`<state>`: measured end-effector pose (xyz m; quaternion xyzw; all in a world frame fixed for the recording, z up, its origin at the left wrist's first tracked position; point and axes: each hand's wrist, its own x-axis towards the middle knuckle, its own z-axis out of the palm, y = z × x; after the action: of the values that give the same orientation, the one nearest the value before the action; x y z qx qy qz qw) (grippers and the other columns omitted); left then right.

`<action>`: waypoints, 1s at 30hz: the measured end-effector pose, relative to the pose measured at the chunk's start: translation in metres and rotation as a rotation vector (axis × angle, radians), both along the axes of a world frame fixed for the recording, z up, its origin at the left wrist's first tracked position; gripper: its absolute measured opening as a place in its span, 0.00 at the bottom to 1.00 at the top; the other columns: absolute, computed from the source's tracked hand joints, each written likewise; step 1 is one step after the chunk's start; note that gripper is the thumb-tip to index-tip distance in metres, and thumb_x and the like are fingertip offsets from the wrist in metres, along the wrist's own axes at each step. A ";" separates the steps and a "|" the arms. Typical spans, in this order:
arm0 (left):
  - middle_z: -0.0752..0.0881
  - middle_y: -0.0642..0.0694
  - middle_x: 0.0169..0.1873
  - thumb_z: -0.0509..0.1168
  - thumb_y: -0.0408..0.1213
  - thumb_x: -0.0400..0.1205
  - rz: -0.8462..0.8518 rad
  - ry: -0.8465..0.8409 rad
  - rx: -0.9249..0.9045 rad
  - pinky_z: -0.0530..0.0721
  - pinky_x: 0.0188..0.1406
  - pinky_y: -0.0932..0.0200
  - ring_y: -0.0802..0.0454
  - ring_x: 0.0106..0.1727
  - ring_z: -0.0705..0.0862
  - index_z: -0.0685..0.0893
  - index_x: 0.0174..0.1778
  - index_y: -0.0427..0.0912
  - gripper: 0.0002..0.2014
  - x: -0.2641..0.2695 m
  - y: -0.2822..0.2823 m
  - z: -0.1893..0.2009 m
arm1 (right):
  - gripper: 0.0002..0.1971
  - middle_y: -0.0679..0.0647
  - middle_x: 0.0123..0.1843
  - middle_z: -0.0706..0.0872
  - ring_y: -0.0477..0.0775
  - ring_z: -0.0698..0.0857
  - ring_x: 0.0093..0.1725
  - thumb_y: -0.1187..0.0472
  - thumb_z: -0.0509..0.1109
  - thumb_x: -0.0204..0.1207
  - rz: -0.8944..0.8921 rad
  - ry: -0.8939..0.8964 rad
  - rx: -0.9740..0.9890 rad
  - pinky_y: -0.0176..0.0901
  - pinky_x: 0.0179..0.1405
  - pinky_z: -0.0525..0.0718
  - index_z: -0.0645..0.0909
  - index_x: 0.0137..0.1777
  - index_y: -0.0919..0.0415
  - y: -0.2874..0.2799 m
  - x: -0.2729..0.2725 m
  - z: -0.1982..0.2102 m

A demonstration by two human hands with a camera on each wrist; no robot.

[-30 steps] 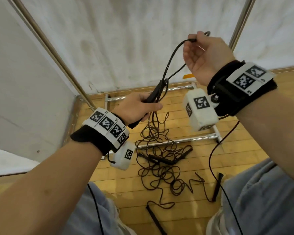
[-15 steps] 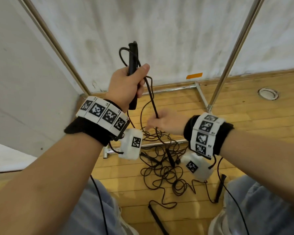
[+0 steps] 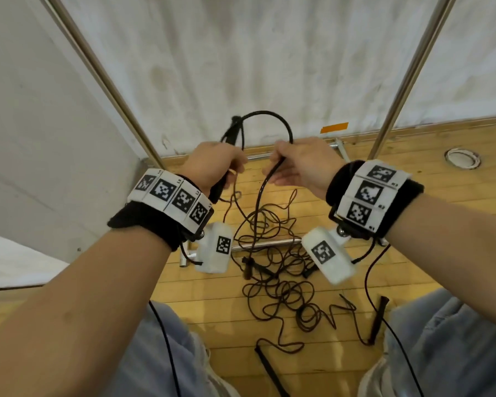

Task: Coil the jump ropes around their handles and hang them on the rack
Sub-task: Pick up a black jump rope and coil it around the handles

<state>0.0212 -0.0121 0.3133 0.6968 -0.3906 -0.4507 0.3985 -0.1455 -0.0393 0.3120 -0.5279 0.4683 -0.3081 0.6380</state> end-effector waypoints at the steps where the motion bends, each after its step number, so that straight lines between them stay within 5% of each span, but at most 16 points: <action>1: 0.84 0.48 0.25 0.69 0.31 0.72 -0.069 -0.019 0.015 0.70 0.17 0.62 0.54 0.17 0.73 0.83 0.40 0.35 0.04 -0.003 0.002 -0.002 | 0.14 0.61 0.37 0.89 0.54 0.87 0.32 0.57 0.59 0.85 -0.031 -0.055 0.023 0.38 0.31 0.86 0.79 0.41 0.64 -0.001 -0.001 0.004; 4: 0.86 0.42 0.35 0.69 0.40 0.68 -0.262 0.052 -0.023 0.70 0.18 0.61 0.52 0.20 0.73 0.85 0.41 0.35 0.12 -0.013 0.007 -0.008 | 0.15 0.60 0.34 0.87 0.51 0.85 0.27 0.57 0.58 0.85 -0.119 -0.220 0.054 0.35 0.25 0.83 0.77 0.39 0.63 -0.005 -0.005 0.013; 8: 0.87 0.48 0.34 0.60 0.59 0.78 -0.391 0.163 -0.020 0.72 0.18 0.64 0.55 0.20 0.73 0.84 0.41 0.40 0.23 -0.021 0.009 -0.014 | 0.16 0.57 0.33 0.88 0.48 0.85 0.26 0.57 0.58 0.86 -0.271 -0.366 0.055 0.34 0.26 0.83 0.77 0.39 0.63 -0.019 -0.015 0.022; 13: 0.85 0.43 0.36 0.69 0.32 0.80 -0.429 0.053 -0.037 0.76 0.20 0.65 0.56 0.23 0.76 0.84 0.39 0.41 0.04 -0.027 0.009 -0.020 | 0.15 0.58 0.33 0.88 0.50 0.87 0.28 0.57 0.59 0.85 -0.404 -0.478 0.103 0.35 0.28 0.85 0.76 0.39 0.65 -0.033 -0.029 0.026; 19: 0.87 0.45 0.35 0.69 0.36 0.80 -0.230 -0.332 -0.165 0.84 0.31 0.58 0.53 0.34 0.84 0.85 0.40 0.45 0.03 -0.030 0.006 -0.025 | 0.16 0.63 0.43 0.89 0.56 0.91 0.41 0.52 0.63 0.82 -0.425 -0.554 0.155 0.40 0.43 0.89 0.79 0.48 0.68 -0.035 -0.033 0.023; 24: 0.88 0.50 0.32 0.70 0.38 0.79 -0.057 -0.204 -0.360 0.80 0.25 0.67 0.60 0.32 0.87 0.84 0.41 0.42 0.04 -0.022 -0.001 -0.010 | 0.17 0.61 0.57 0.86 0.57 0.87 0.56 0.63 0.65 0.77 -0.035 -0.249 0.136 0.49 0.57 0.85 0.76 0.65 0.68 -0.015 -0.027 0.001; 27: 0.87 0.50 0.30 0.71 0.37 0.79 -0.042 -0.092 -0.354 0.79 0.25 0.65 0.57 0.32 0.86 0.84 0.39 0.42 0.05 -0.024 -0.002 -0.005 | 0.13 0.52 0.58 0.86 0.49 0.83 0.60 0.60 0.69 0.76 0.320 0.121 -0.050 0.46 0.57 0.81 0.82 0.60 0.58 0.004 -0.012 -0.012; 30: 0.87 0.52 0.29 0.70 0.35 0.79 -0.052 -0.050 -0.353 0.78 0.24 0.66 0.58 0.30 0.85 0.83 0.37 0.43 0.06 -0.025 -0.001 -0.001 | 0.06 0.49 0.51 0.89 0.47 0.84 0.56 0.55 0.67 0.79 0.402 0.280 -0.188 0.44 0.55 0.82 0.85 0.50 0.52 0.020 0.001 -0.025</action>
<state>-0.0041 -0.0129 0.3125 0.6165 -0.4913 -0.3681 0.4930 -0.1444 -0.0196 0.2869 -0.7047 0.4071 -0.1411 0.5637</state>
